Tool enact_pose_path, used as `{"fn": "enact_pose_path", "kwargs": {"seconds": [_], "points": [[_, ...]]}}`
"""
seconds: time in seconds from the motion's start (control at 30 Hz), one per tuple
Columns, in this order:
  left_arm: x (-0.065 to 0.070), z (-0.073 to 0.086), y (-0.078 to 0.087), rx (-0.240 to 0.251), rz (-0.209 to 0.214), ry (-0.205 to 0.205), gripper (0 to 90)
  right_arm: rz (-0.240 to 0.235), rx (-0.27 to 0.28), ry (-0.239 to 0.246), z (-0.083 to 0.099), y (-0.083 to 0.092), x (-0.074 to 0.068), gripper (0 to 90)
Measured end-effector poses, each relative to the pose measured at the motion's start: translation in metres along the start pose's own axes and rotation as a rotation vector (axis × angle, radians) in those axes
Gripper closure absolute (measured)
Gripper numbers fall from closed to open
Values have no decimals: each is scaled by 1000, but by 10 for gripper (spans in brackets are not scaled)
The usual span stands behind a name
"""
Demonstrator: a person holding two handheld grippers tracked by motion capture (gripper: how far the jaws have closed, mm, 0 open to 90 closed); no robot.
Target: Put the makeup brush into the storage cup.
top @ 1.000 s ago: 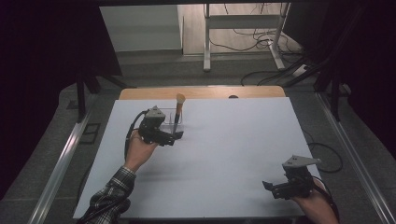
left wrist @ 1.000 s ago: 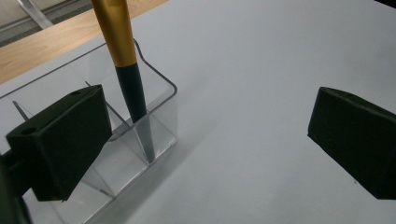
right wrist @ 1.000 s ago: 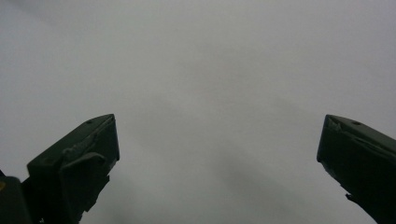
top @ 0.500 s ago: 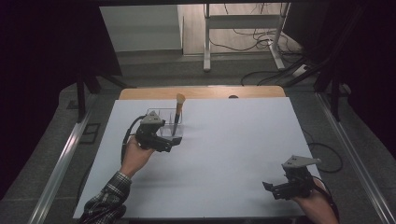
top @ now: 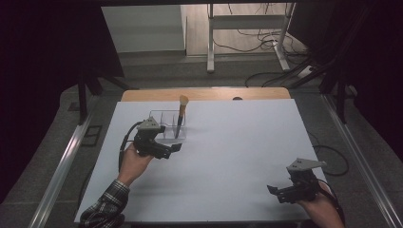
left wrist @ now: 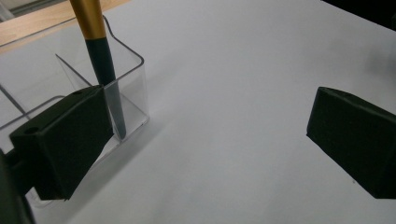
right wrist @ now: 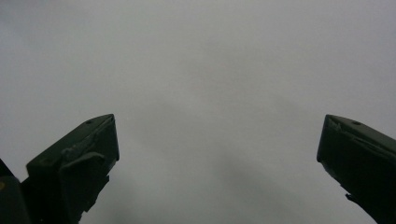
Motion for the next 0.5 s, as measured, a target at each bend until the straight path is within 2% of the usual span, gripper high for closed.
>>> {"fn": "enact_pose_path", "kwargs": {"seconds": [0.13,0.37,0.5], "points": [[0,3,2,-3,-8,-3,4,1,0,1,0,0,0,0],[1,11,5,-18,-30,-31,0,2,2,2,0,0,1,0],[2,15,8,-22,-23,-31,0,2,1,2,0,0,1,0]]}}
Point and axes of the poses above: each handheld gripper's, and its own axes: y roughly backward along the jaws, z roughly out of its underside, x roughly to its right, the point moved 8 cm from there along -y, roughly forward along the jaws, and after that the axes turned 13 degrees about y, right-handed, at the moved point
